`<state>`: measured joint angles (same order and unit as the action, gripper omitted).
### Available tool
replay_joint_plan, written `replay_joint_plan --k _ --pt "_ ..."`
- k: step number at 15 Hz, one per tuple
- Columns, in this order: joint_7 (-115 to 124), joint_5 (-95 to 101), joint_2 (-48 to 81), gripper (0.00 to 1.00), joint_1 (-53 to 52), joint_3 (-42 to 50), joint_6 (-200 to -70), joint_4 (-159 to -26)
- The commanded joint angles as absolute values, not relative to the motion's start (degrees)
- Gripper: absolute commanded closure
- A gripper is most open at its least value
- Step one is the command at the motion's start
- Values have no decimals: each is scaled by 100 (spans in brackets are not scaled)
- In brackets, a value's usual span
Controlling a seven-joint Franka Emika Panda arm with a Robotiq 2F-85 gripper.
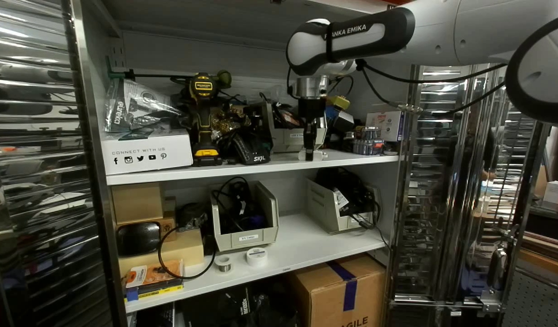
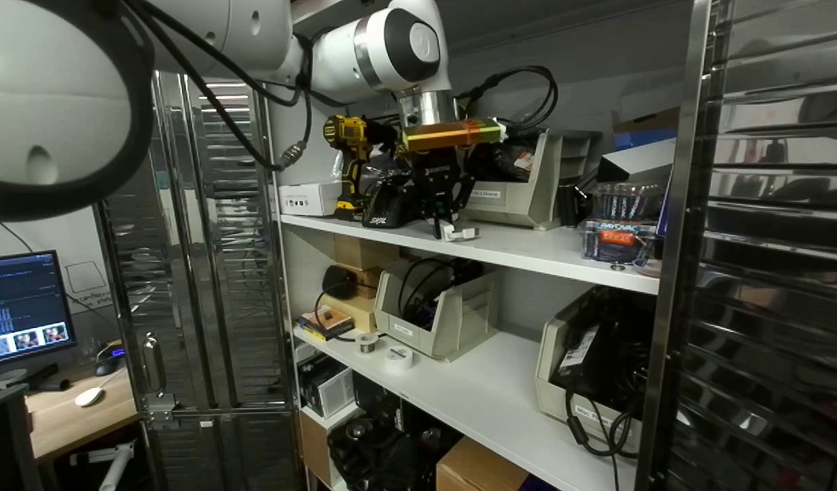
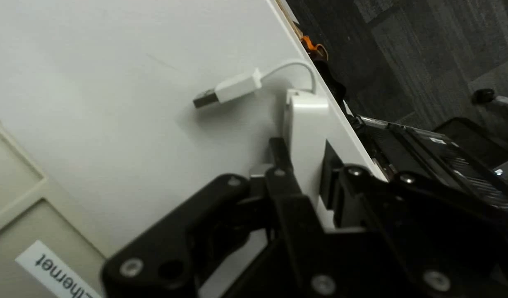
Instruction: Put the white object into the compartment.
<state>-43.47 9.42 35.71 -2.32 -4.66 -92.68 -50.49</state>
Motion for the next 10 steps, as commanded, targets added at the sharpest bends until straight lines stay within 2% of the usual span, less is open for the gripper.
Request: replay_joint_plan --k 1,10 --pt "-3752 1278 2856 93 -492 -382 -9875 -6090" --pt "-704 1730 1476 93 -931 -379 -12883 -8655"
